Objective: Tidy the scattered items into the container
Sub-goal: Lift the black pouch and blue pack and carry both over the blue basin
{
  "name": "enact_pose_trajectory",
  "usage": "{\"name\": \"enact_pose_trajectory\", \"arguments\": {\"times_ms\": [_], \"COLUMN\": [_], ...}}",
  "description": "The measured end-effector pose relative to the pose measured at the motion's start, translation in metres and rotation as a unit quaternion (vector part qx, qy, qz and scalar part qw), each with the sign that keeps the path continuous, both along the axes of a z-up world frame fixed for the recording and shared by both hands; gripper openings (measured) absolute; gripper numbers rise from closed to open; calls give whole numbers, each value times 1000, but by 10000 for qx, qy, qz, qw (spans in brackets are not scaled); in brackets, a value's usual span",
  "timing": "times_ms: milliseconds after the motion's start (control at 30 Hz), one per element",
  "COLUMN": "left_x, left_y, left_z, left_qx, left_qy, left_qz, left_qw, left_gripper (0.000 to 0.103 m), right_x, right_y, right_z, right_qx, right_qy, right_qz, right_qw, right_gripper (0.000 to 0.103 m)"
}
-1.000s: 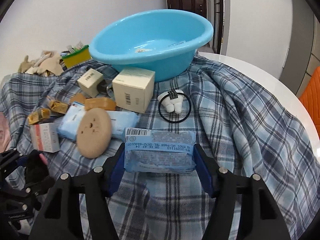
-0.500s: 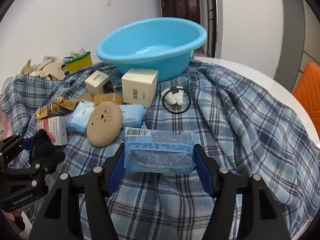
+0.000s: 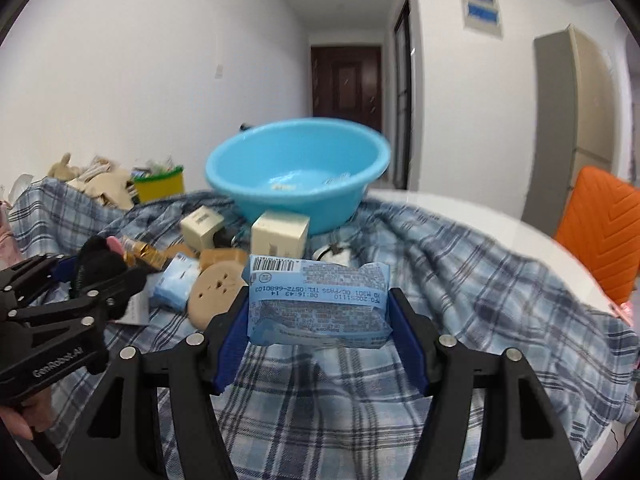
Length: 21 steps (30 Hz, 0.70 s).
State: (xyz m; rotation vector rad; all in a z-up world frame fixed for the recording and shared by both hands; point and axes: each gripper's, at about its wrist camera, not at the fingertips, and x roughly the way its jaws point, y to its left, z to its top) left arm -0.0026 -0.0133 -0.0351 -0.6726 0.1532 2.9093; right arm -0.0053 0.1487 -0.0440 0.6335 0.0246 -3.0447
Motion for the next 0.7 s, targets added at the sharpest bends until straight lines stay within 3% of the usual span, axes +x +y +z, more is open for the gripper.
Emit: {"name": "enact_pose_trajectory", "arguments": {"times_ms": [400,700], "left_x": [-2,-14], "left_y": [-7,-2], "left_z": [12,71], "left_qx": [158,168], "left_qy": [-20,375], "left_qz": [42,97], "left_qw": [9999,9991], "left_gripper": [58,58], "right_x": [3,-3], "right_y": [-4,-7], "right_z": [13,66], "right_qx": [21,105], "right_qy": [101,608], "right_qz": [85,136], "right_qw": [9999,9980], "right_gripper": [64,64]}}
